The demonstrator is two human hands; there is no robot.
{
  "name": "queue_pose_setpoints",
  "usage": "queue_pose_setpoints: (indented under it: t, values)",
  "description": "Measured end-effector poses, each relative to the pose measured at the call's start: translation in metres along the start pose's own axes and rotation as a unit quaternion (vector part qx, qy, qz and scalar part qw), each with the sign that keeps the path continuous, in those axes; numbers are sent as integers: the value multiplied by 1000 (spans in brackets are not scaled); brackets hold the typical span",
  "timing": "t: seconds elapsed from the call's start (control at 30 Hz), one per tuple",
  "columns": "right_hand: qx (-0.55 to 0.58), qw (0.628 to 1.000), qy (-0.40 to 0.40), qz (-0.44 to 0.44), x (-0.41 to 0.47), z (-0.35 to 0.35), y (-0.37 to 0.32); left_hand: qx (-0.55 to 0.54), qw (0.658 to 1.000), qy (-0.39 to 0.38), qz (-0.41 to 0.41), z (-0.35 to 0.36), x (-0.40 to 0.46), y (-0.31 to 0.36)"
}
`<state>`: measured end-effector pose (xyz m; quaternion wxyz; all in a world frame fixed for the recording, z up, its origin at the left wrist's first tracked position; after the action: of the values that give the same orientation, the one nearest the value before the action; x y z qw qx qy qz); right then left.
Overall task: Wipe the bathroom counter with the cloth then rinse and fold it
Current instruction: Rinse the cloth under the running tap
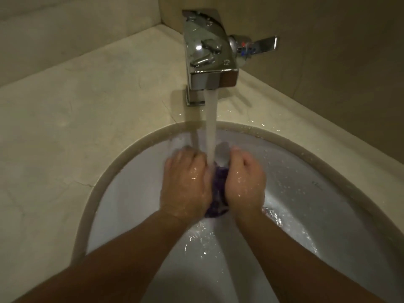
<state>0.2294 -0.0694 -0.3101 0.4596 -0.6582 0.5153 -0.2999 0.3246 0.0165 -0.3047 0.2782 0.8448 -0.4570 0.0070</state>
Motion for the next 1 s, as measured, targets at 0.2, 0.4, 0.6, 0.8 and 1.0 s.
queue_pose_setpoints:
  t: [0.2,0.4,0.6,0.8,1.0]
  values:
    - [285,953,-13,96,2,-15,-11,-147,976,155,-33,-34,1,-4]
    - [3,998,1,-63,-14,6,27,-55,998,26,13,8,-18,-12]
    - [-136,983,-23,-119,-14,22,29,62,996,34,51,13,-16,-5]
    - [-230,972,-12,-34,5,20,29,114,993,2,-33,25,-9,-8]
    - [-316,946,-33,-70,12,20,16,103,991,-36,-76,34,1,-10]
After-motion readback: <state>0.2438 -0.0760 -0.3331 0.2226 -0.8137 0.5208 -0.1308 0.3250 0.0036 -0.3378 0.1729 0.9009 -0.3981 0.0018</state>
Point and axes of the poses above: each hand's wrist, its own x-axis towards the middle knuckle, its own z-axis out of the palm, y = z × x, the point moved 6 cm from there along x, towards the middle knuckle, and after that the axes turned 6 degrees about -x, right-handed, at the moved point
